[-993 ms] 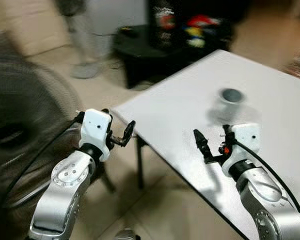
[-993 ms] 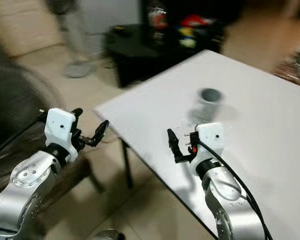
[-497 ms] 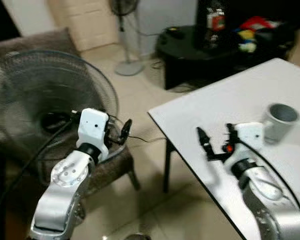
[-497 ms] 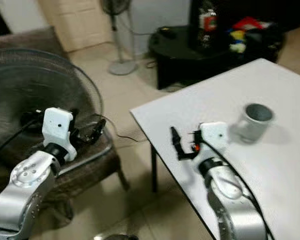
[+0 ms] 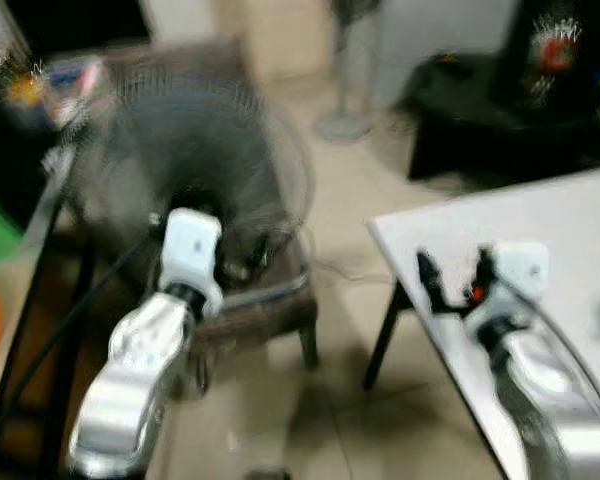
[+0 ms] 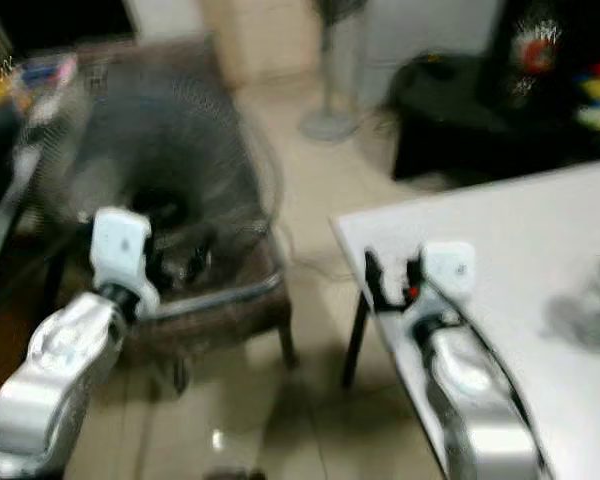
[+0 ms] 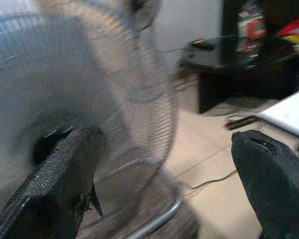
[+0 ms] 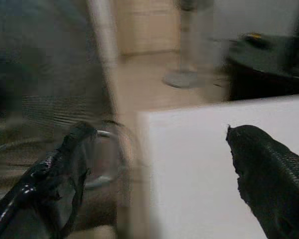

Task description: Setting the table

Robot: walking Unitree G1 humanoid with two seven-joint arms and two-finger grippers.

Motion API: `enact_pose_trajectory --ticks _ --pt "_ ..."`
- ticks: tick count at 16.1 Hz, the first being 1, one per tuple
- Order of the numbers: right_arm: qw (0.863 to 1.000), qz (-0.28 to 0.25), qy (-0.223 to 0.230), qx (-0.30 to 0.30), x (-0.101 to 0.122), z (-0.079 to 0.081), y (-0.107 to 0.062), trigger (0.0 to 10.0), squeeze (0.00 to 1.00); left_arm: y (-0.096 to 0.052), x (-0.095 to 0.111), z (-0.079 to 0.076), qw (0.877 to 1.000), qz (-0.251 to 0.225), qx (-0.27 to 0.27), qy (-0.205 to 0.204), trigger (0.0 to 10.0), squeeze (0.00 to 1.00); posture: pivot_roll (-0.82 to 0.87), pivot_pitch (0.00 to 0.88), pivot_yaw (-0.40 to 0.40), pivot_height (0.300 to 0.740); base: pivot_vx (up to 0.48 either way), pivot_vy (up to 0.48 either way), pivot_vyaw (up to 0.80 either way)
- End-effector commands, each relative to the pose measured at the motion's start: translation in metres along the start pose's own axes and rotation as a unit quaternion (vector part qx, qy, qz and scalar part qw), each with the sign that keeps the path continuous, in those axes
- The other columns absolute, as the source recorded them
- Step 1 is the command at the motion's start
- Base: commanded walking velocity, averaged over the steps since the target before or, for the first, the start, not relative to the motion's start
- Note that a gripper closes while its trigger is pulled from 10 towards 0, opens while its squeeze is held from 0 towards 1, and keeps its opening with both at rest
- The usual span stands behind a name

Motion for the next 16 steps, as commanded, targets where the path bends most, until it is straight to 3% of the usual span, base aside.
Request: enact_pose_trajectory --ticks 1,2,3,6,9,16 --pt "0.999 -0.022 -0.027 -0.026 0.007 -0.006 0.001 10.0 0.66 0.0 0.002 0.001 1.0 -0.005 0.005 0.004 10.0 0.0 0.12 0.0 0.076 0.74 0.0 0.0 0.8" --pt "0.999 -0.028 -0.027 -0.029 0.008 -0.006 0.002 10.0 0.66 0.0 0.002 0.001 1.0 -0.006 0.005 0.004 10.0 0.0 0.12 0.0 0.076 0.74 0.0 0.0 0.8" --pt "0.999 -0.034 -0.018 -0.034 0.009 -0.008 0.003 10.0 1.0 0.0 0.003 0.001 1.0 -0.006 0.005 0.004 10.0 0.0 0.12 0.0 0.075 0.74 0.0 0.0 0.8" --pt "0.997 -0.049 -0.023 -0.047 0.008 -0.009 0.003 10.0 1.0 0.002 0.004 0.0 1.0 -0.008 0.007 -0.012 10.0 0.0 0.12 0.0 0.074 0.74 0.0 0.0 0.8" --pt "0.998 -0.05 -0.019 -0.036 0.008 -0.005 0.004 10.0 1.0 0.003 0.007 -0.001 1.0 -0.017 0.005 0.008 10.0 0.0 0.12 0.0 0.073 0.74 0.0 0.0 0.0" --pt "0.999 -0.047 -0.018 -0.008 0.003 0.002 0.002 10.0 1.0 0.004 0.009 0.004 0.999 -0.015 0.021 0.03 10.0 0.0 0.13 0.0 0.088 0.74 0.0 0.0 0.77"
Point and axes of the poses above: a point about 5 cm out from each wrist's last joint towards the gripper, its own y axis pointing out of the wrist towards the gripper, its own x axis along the axis of the wrist's last joint, z = x × y, the point moved 1 cm from there along y, pointing out of the wrist towards the gripper, and after that the axes turned 5 degrees about -y, right-handed, at the moved point
